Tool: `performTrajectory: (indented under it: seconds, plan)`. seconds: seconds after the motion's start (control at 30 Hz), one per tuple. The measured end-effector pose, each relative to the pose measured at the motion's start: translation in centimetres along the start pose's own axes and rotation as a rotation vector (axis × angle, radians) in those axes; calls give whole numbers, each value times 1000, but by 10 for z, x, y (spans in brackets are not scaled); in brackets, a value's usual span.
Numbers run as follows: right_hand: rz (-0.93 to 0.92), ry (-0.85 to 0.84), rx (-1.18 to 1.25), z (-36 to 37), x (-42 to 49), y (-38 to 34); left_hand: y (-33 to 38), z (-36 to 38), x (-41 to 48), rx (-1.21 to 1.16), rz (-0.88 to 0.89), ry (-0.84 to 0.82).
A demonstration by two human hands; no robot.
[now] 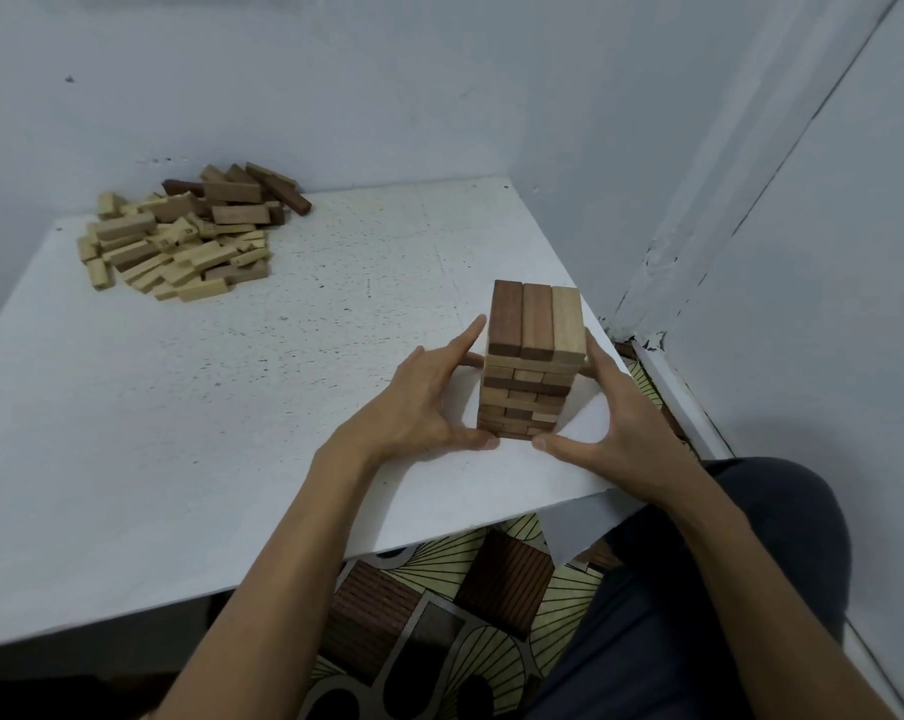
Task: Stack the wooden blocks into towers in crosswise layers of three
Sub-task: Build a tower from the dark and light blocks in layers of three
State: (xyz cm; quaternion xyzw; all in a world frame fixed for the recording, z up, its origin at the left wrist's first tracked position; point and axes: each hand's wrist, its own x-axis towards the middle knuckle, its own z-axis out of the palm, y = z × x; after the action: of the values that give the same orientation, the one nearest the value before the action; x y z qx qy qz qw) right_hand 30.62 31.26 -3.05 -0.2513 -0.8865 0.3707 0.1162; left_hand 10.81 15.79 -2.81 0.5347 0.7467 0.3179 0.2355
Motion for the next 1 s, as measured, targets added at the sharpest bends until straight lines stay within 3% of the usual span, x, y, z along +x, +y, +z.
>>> performTrajectory:
  seconds: [0.13,0.2,0.4,0.53,0.73,1.0]
  plan:
    - [32,294,-94,6,-32,-5,5,-7,-25,143,-74,57]
    - [23,356,-70,8,-48,-8,4,-10,-42,187,-79,99]
    - [-129,152,-48,39,-84,-48,-4,-20,-93,196,-79,205]
    - [-250,51,92,62,-74,-93,-9,-29,-119,165,-105,284]
    - [-293,73,203,92,-6,-154,-25,-62,-135,189,-165,451]
    - [-237,131,156,122,127,-207,-63,-139,-92,271,-225,657]
